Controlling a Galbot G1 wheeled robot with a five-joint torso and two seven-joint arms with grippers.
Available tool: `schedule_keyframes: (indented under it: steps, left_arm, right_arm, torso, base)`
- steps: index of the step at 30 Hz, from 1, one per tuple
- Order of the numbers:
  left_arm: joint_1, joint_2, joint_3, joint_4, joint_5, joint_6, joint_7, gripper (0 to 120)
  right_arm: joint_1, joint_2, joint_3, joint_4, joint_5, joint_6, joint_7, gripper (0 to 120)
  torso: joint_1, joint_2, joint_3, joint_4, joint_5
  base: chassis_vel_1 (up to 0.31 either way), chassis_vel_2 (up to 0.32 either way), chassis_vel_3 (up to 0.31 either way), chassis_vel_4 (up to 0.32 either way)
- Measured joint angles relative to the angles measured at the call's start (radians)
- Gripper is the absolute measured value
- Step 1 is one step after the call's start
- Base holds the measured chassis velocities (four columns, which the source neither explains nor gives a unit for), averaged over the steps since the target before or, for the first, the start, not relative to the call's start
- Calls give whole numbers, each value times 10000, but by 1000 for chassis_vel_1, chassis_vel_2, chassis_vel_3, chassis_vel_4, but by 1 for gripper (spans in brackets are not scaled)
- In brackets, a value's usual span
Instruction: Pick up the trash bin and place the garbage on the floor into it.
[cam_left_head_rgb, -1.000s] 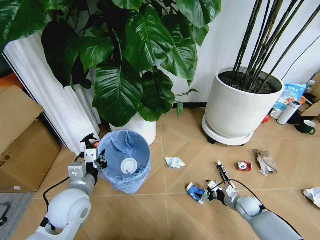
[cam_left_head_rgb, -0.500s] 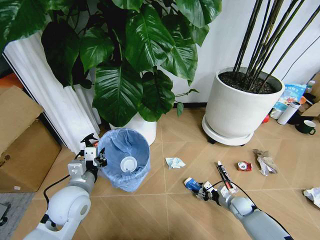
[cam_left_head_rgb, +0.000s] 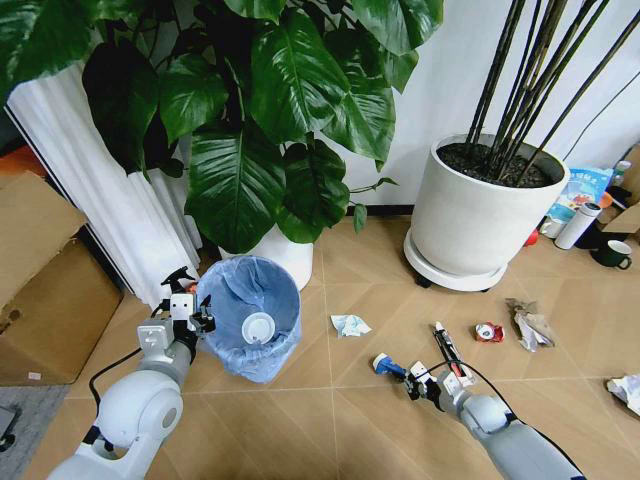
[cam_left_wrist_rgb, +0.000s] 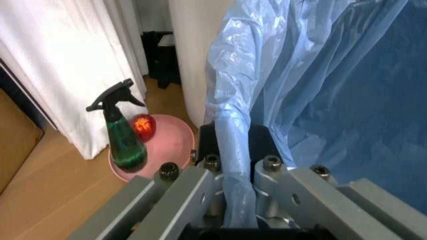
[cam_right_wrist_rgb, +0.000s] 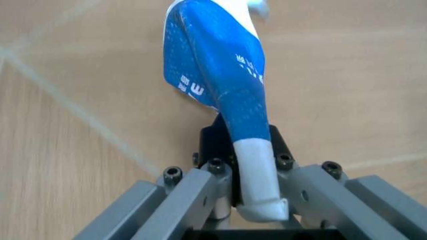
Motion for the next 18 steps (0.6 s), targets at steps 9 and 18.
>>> schedule_keyframes:
  steps: [9, 18]
  left_arm:
    - [91, 146, 150, -29, -51, 130, -20, 0]
    - [-477, 434, 736, 356, -583, 664, 4, 0]
  right_arm:
    - [-855, -738, 1373, 3263, 1198, -546, 627, 1]
    - [-260, -1849, 1431, 7148, 3658, -1923, 1519, 1]
  torso:
    - [0, 0, 0, -3, 1]
    - [0, 1, -1, 3, -11]
  base:
    - [0, 0, 0, 0]
    - [0, 0, 0, 0]
